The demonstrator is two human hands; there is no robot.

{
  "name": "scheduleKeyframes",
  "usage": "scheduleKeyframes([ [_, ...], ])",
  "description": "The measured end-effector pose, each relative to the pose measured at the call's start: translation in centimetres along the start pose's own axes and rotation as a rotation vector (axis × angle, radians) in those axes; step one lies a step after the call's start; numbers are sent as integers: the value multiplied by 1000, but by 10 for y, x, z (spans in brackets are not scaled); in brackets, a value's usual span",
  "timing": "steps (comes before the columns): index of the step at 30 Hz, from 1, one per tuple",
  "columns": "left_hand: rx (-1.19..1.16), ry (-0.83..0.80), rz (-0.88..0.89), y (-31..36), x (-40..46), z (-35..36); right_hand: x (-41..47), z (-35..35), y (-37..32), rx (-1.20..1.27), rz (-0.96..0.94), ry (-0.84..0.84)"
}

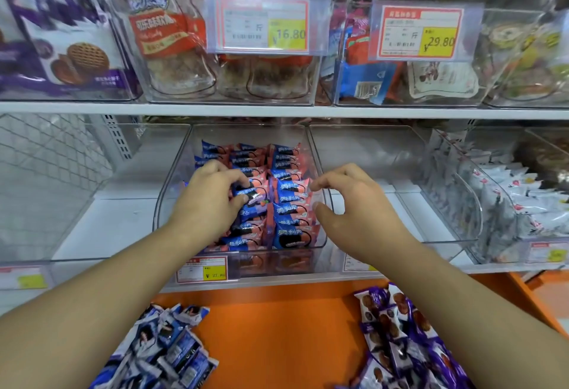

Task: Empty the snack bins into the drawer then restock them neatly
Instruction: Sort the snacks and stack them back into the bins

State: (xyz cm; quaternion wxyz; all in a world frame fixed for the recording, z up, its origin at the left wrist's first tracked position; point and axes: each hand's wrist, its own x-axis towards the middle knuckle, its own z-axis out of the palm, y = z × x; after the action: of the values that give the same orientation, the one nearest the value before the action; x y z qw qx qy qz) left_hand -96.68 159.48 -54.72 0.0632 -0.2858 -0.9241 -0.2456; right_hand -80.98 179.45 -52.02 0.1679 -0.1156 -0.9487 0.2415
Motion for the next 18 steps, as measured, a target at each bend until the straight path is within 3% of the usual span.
scheduleKeyframes([
  [6, -43, 17, 40, 4, -18, -10, -6, -7, -2, 0, -42, 8],
  [10, -193, 48, 139, 19, -53, -24, -20, -17, -3, -4, -104, 38],
  [14, -364, -99, 240, 38, -101, -15, -49, -26, -7, 102, -208, -34],
  [18, -303, -418, 221, 31, -151, 40, -96, 6, 11, 138, -121, -337],
])
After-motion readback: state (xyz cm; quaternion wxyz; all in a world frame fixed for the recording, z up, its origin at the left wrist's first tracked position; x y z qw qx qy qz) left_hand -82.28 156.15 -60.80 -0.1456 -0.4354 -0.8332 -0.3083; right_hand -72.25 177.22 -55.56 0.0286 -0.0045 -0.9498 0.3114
